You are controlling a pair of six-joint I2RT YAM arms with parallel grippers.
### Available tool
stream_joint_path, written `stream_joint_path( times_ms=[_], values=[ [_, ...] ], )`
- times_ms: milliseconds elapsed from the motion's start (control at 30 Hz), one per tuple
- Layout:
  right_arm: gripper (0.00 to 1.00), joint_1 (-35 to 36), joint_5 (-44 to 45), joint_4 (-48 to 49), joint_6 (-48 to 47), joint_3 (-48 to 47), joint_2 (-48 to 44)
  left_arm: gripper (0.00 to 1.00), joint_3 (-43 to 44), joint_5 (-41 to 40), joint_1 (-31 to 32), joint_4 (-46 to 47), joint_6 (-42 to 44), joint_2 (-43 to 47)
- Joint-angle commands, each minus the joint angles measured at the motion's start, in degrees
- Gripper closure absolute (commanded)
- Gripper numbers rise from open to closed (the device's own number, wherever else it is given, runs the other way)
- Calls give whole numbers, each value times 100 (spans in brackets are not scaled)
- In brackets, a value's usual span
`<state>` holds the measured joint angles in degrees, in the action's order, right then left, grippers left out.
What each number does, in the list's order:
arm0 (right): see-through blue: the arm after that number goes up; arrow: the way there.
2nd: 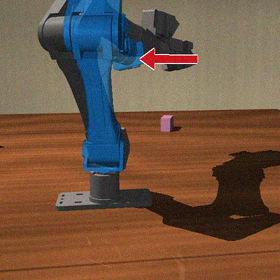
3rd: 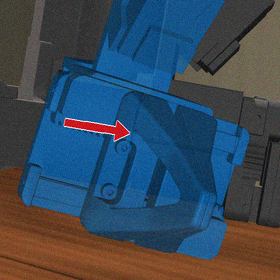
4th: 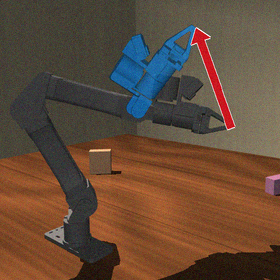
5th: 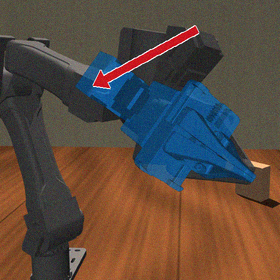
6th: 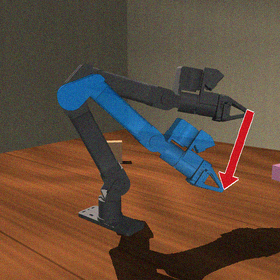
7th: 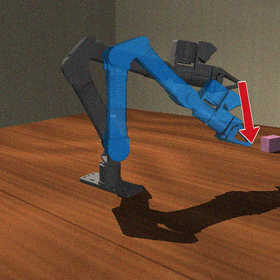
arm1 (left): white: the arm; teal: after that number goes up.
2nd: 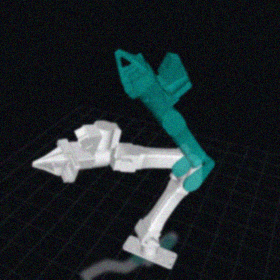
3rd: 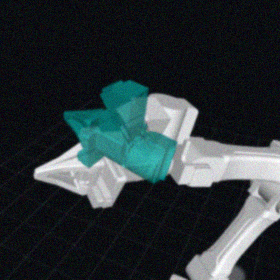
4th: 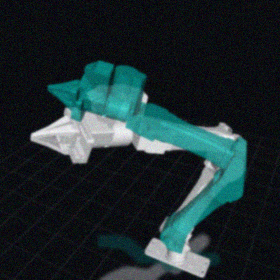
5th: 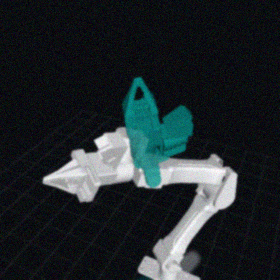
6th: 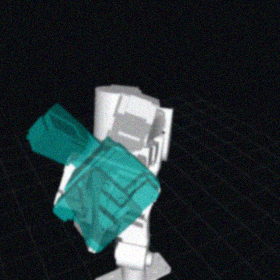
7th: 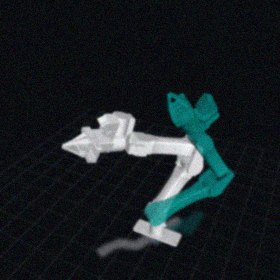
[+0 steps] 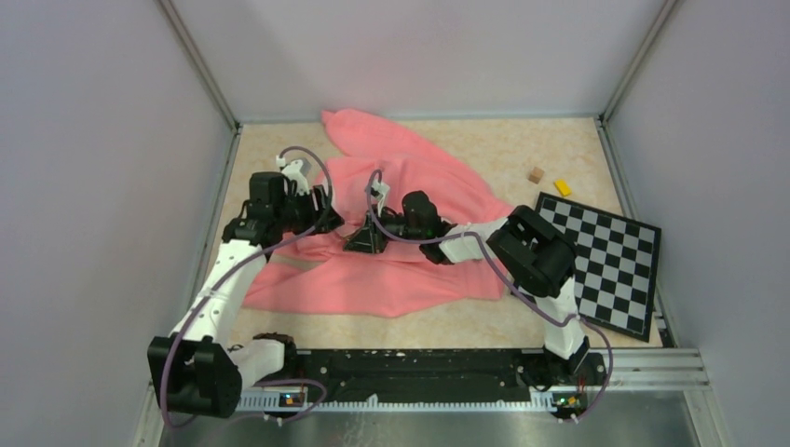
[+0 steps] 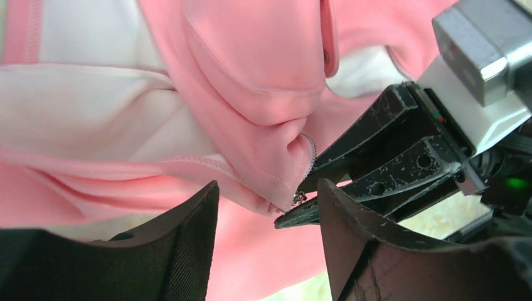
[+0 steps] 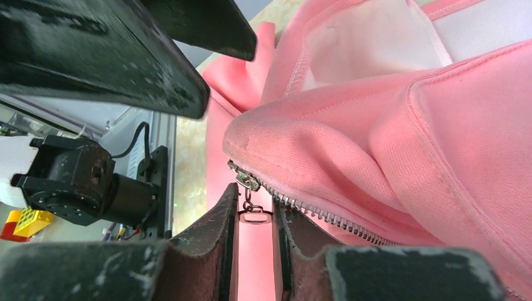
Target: Zip up the jacket
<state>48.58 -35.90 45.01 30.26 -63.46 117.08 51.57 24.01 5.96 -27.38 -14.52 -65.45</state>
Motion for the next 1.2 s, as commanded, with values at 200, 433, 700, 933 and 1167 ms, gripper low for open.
stream_joint_path(
  times_ms=[200, 433, 700, 933, 1167],
  values=[
    [100, -6, 26, 362, 23, -130, -29, 46, -217, -628, -44, -568, -2391, 686],
    [100, 3, 74, 378, 11, -93, -84, 58, -766, -267, -51, -15, -3066, 867],
    [100, 39, 41, 326, -37, -131, -94, 61, -1019, -120, -48, 636, -3249, 826],
    [100, 56, 39, 265, -88, -161, -92, 63, -1305, -262, -42, 1174, -3294, 1021],
    [100, 84, 22, 231, -97, -202, -74, 71, -1361, -156, -42, 1576, -3234, 799]
  ],
)
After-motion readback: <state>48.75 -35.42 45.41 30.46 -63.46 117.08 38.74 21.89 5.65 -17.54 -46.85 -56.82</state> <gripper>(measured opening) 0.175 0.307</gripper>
